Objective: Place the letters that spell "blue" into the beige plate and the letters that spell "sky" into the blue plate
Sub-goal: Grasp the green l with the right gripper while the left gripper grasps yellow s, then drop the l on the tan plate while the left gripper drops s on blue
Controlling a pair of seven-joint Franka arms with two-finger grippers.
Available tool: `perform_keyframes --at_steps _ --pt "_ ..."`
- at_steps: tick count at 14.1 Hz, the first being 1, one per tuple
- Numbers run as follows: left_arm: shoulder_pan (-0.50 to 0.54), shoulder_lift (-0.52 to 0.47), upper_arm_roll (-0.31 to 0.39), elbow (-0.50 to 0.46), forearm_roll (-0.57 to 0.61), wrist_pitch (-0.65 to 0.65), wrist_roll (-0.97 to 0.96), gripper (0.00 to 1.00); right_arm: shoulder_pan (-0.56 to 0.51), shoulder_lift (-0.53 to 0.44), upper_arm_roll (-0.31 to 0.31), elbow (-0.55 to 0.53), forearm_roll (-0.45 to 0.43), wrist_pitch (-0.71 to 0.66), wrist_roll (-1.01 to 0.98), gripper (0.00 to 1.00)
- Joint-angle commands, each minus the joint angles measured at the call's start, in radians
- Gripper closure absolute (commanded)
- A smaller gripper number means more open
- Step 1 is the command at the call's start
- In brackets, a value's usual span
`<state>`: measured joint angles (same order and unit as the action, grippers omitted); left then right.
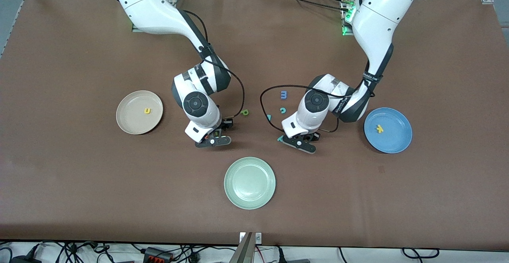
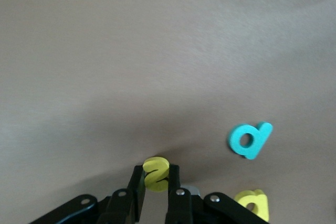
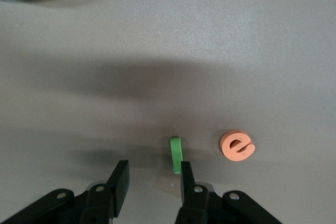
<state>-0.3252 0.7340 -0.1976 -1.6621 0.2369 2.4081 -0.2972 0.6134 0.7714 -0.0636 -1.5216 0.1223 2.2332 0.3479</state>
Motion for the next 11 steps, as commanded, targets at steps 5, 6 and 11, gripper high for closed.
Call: perform_keyframes --at_steps 5,6,11 --pt "0.178 -0.189 0.003 0.005 0.024 -0.424 0.099 0.96 0.006 0.034 -0.010 0.021 -0.061 0.020 0.002 0.52" --pt "0.226 -0.192 0.001 0.004 0.024 -0.457 0.151 0.96 0.006 0.035 -0.010 0.023 -0.061 0.020 0.002 0.52" --pt "0.392 -0.180 0.000 -0.080 0.025 -0.463 0.170 0.95 0.006 0.043 -0.010 0.023 -0.061 0.020 0.000 0.72"
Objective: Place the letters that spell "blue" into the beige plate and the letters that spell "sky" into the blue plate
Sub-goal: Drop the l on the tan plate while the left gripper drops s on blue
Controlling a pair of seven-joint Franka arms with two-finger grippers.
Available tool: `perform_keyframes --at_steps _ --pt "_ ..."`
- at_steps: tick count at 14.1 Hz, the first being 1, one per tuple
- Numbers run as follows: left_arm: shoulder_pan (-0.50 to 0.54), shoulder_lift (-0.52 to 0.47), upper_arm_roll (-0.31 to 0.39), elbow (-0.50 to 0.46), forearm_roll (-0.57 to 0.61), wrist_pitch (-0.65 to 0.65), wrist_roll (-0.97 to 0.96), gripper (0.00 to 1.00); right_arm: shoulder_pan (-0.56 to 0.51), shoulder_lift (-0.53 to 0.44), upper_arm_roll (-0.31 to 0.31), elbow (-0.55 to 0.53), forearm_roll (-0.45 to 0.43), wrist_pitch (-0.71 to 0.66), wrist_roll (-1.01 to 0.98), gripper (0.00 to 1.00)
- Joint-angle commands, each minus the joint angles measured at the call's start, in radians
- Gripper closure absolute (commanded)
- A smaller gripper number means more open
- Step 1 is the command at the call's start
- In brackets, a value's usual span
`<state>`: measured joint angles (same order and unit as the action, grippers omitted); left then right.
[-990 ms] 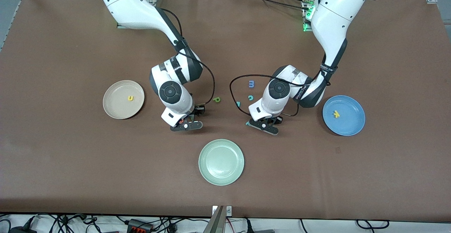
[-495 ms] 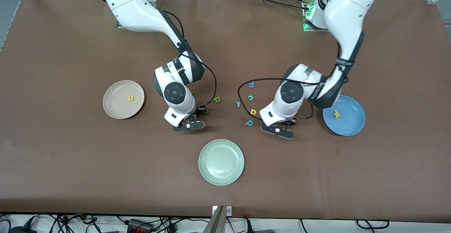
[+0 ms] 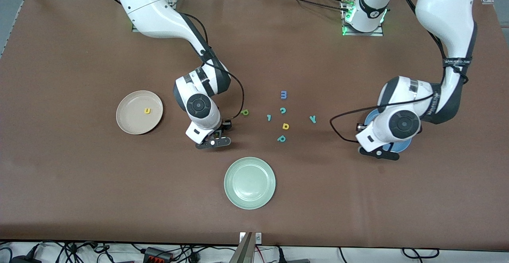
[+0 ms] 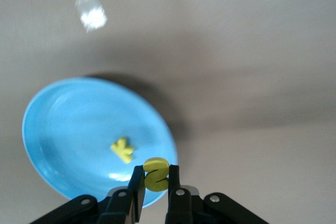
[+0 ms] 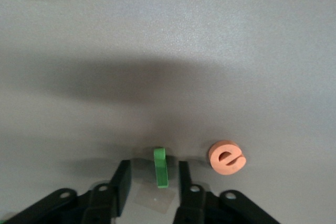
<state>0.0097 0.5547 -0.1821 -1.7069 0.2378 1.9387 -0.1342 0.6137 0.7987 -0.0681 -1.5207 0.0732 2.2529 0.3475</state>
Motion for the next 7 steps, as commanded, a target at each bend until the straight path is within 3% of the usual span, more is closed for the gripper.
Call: perform_keyframes --at_steps 1,2,4,6,7 --pt "0.079 0.007 -0.017 -0.037 0.025 0.008 0.010 0.95 0.004 0.016 -0.005 0.022 -0.013 0.000 -0.002 0.77" --pt "0.081 0.013 -0.017 -0.046 0.023 0.016 0.011 0.92 0.003 0.017 -0.005 0.022 -0.013 0.000 -0.004 0.78" --pt "0.076 0.014 -0.017 -0.049 0.023 0.022 0.010 0.64 0.000 0.019 -0.005 0.022 -0.013 0.000 -0.015 0.85" --pt "0.090 0.016 -0.017 -0.048 0.023 0.023 0.011 0.00 -0.005 0.011 -0.007 0.024 -0.012 0.000 -0.028 0.92" --pt "0.090 0.016 -0.019 -0.048 0.021 0.022 0.011 0.00 -0.008 0.004 -0.010 0.027 -0.010 -0.003 -0.038 0.93"
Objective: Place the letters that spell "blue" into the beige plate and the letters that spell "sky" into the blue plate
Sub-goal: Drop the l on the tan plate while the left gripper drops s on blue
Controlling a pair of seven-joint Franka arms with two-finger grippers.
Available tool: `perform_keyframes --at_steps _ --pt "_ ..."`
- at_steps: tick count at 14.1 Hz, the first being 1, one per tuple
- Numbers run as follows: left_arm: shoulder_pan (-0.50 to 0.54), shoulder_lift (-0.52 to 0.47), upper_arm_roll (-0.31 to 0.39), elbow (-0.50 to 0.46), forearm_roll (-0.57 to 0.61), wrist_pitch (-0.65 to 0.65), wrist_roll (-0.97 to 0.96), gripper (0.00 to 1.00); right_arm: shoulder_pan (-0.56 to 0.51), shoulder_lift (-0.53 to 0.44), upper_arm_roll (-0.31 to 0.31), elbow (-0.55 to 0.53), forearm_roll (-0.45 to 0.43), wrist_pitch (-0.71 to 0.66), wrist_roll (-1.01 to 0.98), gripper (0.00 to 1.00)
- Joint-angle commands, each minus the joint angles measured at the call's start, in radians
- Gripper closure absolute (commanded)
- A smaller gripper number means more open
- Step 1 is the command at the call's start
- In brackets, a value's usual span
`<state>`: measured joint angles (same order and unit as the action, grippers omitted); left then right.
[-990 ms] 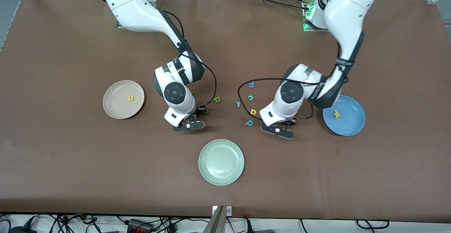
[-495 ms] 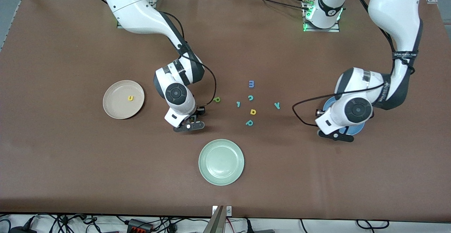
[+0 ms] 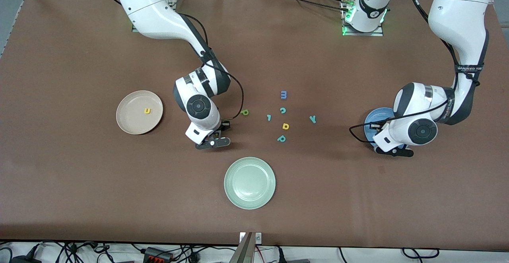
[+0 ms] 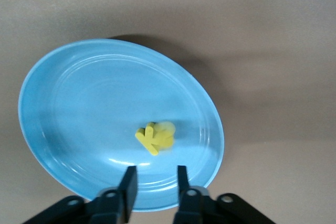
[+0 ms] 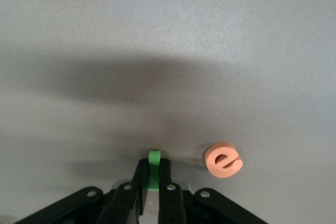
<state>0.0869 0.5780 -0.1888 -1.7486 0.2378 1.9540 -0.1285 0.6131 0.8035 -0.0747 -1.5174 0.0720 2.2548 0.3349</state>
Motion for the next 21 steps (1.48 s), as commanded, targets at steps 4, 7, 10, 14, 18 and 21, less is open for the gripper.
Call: perform_keyframes --at_steps 4,7,10,14,18,21 --pt "0.010 -0.024 -0.070 -0.003 0.006 -0.015 -0.009 0.00 -0.064 -0.065 -0.004 0.045 -0.004 -0.088 -0.027 0.94" --pt "0.016 -0.029 -0.173 -0.006 -0.041 -0.014 -0.115 0.00 -0.145 -0.144 -0.008 0.013 -0.012 -0.289 -0.080 0.94" --pt "-0.030 -0.020 -0.236 -0.052 -0.041 0.082 -0.274 0.00 -0.274 -0.222 -0.014 -0.105 -0.014 -0.366 -0.180 0.94" --pt "-0.140 -0.007 -0.236 -0.173 -0.032 0.342 -0.540 0.00 -0.369 -0.346 -0.016 -0.338 -0.015 -0.356 -0.223 0.94" --pt "-0.177 0.026 -0.227 -0.196 -0.026 0.410 -0.585 0.20 -0.453 -0.346 -0.020 -0.371 -0.040 -0.331 -0.313 0.94" --pt "-0.170 0.028 -0.225 -0.196 0.009 0.410 -0.585 0.30 -0.477 -0.307 -0.020 -0.372 -0.047 -0.288 -0.326 0.86"
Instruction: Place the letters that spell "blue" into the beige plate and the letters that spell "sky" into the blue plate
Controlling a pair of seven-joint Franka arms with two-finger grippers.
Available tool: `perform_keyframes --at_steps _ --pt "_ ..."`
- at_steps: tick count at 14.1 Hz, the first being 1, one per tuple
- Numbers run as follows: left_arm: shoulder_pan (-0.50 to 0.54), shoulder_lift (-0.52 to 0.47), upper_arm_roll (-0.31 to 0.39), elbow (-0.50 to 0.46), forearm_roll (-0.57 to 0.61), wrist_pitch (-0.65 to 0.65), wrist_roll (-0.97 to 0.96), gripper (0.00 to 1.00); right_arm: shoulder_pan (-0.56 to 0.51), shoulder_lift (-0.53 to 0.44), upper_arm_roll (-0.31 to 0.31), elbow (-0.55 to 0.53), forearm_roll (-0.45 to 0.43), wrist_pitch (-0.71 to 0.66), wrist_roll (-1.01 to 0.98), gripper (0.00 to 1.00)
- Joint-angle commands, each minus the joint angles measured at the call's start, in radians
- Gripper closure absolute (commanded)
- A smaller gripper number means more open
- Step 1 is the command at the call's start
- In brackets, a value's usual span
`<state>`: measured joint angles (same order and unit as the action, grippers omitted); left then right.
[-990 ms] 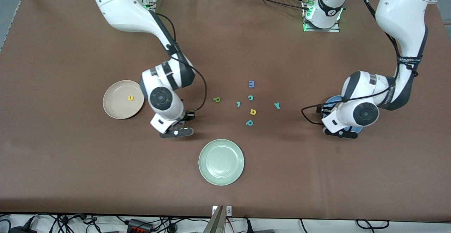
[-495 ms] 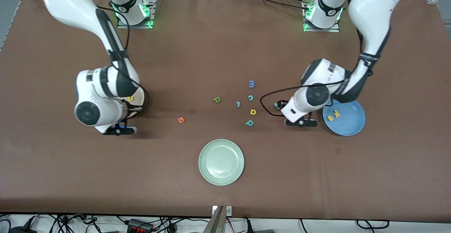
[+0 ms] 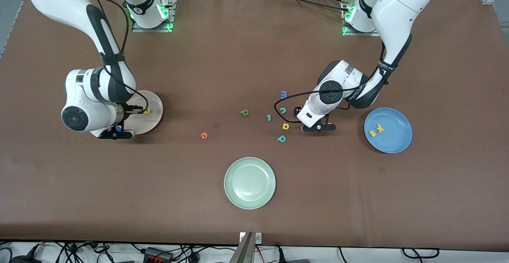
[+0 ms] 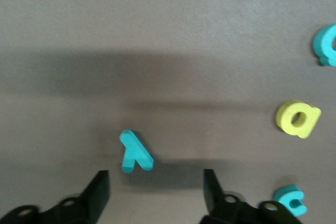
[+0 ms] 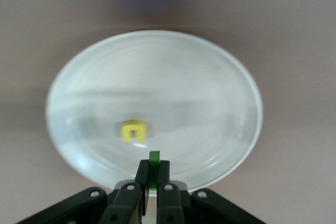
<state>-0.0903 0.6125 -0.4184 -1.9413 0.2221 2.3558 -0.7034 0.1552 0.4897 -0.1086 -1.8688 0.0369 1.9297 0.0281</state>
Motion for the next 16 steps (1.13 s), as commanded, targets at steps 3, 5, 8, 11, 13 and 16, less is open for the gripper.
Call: perform_keyframes --at_steps 3,5,8,11,13,16 --pt "0.012 0.004 0.009 -0.004 0.025 0.010 -0.010 0.30 -0.025 0.010 0.012 -0.006 -0.008 0.028 -0.004 0.00" --pt "0.012 0.009 0.010 -0.004 0.025 0.010 -0.010 0.41 0.000 0.000 0.018 0.057 -0.009 0.014 -0.008 0.00" --pt "0.011 0.009 0.010 -0.004 0.026 0.010 -0.010 0.57 0.072 0.067 0.026 0.178 0.014 0.028 0.001 0.00" --pt "0.012 0.007 0.010 -0.002 0.026 0.010 -0.010 0.84 0.179 0.212 0.040 0.382 0.077 0.028 -0.005 0.00" --pt "0.014 0.001 0.010 -0.002 0.026 0.000 -0.007 0.91 0.256 0.253 0.038 0.421 0.074 0.035 0.034 0.00" --pt "0.043 -0.036 0.010 0.010 0.026 -0.056 0.004 0.91 0.300 0.263 0.040 0.421 0.067 0.100 0.145 0.00"
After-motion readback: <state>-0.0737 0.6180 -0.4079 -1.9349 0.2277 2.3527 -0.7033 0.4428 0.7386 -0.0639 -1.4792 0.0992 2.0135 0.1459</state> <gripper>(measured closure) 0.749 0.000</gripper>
